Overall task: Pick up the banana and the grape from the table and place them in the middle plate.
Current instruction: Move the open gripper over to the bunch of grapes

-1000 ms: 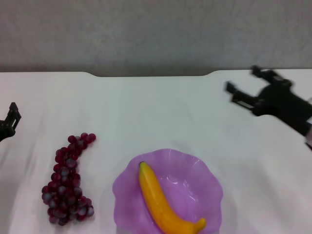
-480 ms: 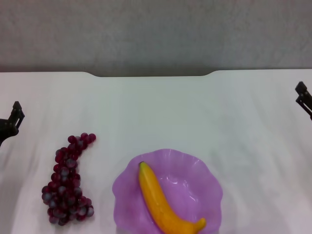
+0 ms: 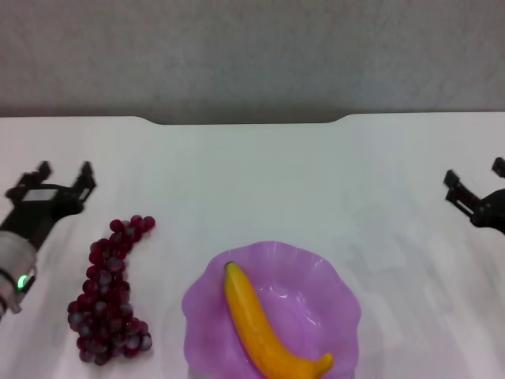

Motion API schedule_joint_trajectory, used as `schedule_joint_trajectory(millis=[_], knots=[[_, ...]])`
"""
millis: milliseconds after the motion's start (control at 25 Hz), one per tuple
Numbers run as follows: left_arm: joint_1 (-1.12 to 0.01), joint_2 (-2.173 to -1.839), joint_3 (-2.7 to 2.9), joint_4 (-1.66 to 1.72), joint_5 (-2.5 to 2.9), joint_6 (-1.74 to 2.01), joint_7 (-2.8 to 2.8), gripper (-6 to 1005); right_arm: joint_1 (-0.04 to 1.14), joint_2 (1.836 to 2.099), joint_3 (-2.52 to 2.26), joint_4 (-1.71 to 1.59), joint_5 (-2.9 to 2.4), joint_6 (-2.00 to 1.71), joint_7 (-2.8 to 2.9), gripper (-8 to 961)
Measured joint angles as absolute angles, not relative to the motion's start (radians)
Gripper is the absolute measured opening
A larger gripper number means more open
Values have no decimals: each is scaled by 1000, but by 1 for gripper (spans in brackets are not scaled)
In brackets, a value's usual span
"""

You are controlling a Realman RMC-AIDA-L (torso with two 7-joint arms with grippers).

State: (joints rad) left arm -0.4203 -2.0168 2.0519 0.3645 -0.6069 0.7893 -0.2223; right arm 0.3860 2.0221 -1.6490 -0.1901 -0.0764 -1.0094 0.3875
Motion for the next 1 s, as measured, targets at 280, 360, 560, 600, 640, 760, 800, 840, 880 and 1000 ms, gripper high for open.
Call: schedule_joint_trajectory(millis=[280, 360, 560, 600, 640, 760, 800, 840, 880, 1000], knots=[[-221, -1960, 1853, 1071, -552, 97, 36, 717, 394, 2021, -1722, -236, -68, -942, 397, 888], [-205, -1974, 1811, 1130, -552, 20, 80, 714, 401, 2022, -1744, -237, -66, -915, 397, 889], [-172, -2033, 1589, 1357, -548, -454, 259, 712, 404, 2025, -1779, -257, -66, -881, 397, 889], [-178, -2032, 1560, 1386, -536, -549, 263, 712, 402, 2026, -1784, -264, -66, -880, 397, 889], [-184, -2031, 1542, 1402, -524, -597, 260, 712, 400, 2027, -1787, -271, -65, -880, 397, 889], [-208, -2033, 1494, 1462, -405, -777, 222, 713, 398, 2027, -1791, -274, -64, -879, 397, 888], [-216, -2034, 1492, 1484, -354, -835, 199, 713, 398, 2026, -1791, -274, -64, -879, 397, 888], [-226, -2034, 1497, 1510, -300, -897, 176, 713, 397, 2026, -1792, -274, -64, -879, 397, 888], [-231, -2034, 1503, 1527, -269, -935, 165, 714, 397, 2026, -1793, -273, -64, -879, 397, 888], [-257, -2035, 1552, 1599, -168, -1102, 141, 715, 397, 2026, -1794, -271, -64, -869, 397, 888]])
